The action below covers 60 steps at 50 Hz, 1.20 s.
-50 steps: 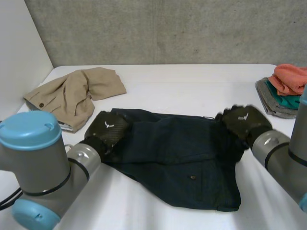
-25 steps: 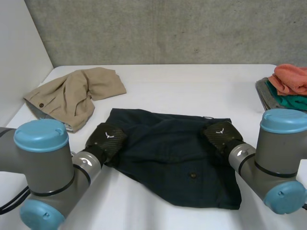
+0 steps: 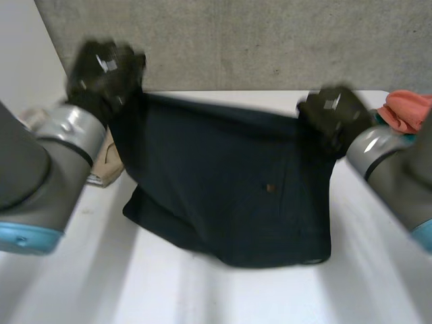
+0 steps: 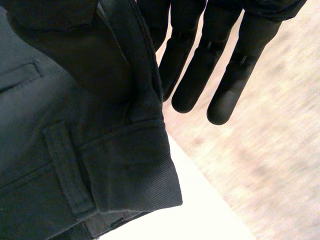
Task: Fold the laundry.
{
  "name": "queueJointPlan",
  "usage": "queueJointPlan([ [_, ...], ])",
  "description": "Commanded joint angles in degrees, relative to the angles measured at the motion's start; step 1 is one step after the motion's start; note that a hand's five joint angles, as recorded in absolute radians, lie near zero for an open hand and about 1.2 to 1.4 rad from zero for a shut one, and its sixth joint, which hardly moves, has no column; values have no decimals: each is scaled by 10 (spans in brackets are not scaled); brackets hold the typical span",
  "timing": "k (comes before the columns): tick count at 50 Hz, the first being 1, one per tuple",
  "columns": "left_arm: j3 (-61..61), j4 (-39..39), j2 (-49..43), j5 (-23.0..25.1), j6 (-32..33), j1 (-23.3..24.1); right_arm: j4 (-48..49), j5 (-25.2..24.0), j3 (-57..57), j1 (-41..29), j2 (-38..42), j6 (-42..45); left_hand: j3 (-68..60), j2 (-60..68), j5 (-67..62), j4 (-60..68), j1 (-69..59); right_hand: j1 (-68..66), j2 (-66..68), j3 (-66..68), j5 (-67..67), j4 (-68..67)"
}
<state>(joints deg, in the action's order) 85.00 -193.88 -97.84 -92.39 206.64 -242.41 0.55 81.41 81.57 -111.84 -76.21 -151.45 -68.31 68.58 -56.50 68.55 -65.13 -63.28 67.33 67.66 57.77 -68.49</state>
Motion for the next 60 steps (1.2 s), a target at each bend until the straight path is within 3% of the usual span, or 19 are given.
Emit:
queueJointPlan([
  [1,-99,37,69,-3,-4,2,-149,-2,-158,6,-103,4,-117,114,-135,115,-149,-167,127,123,122,-115],
  [9,-122,114,115,1,-52,4,-233,-15,-217,13,-133,5,-117,114,-135,115,-149,-167,127,123,122,-115],
  [16,-82,149,103,2,-53,-1,-247,-14,-194,12,-93,15,-117,114,-135,115,-149,-167,127,123,122,-115],
  [24,-116,128,-35,3,-45,-6,-231,-10,-213,7,30,28,-117,114,-135,115,-149,-167,127,123,122,-115],
  [28,-207,83,-105,3,-45,-10,-169,15,-266,3,94,27,-117,114,-135,115,-149,-167,127,123,122,-115],
  [32,-353,25,-167,3,-45,-12,-15,63,-323,-1,124,13,-117,114,-135,115,-149,-167,127,123,122,-115],
  [37,-578,-60,-236,-4,-48,-18,303,104,-318,-8,120,-2,-117,114,-135,115,-149,-167,127,123,122,-115],
  [41,-654,-70,-267,-6,-52,-19,386,103,-299,-12,113,-2,-117,114,-135,115,-149,-167,127,123,122,-115],
  [46,-606,-39,-272,-16,-60,-20,344,97,-268,-18,118,-4,-117,114,-135,115,-149,-167,127,123,122,-115],
  [50,-495,-2,-257,-20,-73,-25,309,75,-227,-18,128,-4,-117,114,-135,115,-149,-167,127,123,122,-115],
  [56,-239,3,-220,-15,-77,-32,259,16,-176,-15,185,-3,-117,114,-135,115,-149,-167,127,123,122,-115],
  [60,-125,4,-217,-17,-74,-26,212,8,-143,-15,232,10,-117,114,-135,115,-149,-167,127,123,122,-115],
])
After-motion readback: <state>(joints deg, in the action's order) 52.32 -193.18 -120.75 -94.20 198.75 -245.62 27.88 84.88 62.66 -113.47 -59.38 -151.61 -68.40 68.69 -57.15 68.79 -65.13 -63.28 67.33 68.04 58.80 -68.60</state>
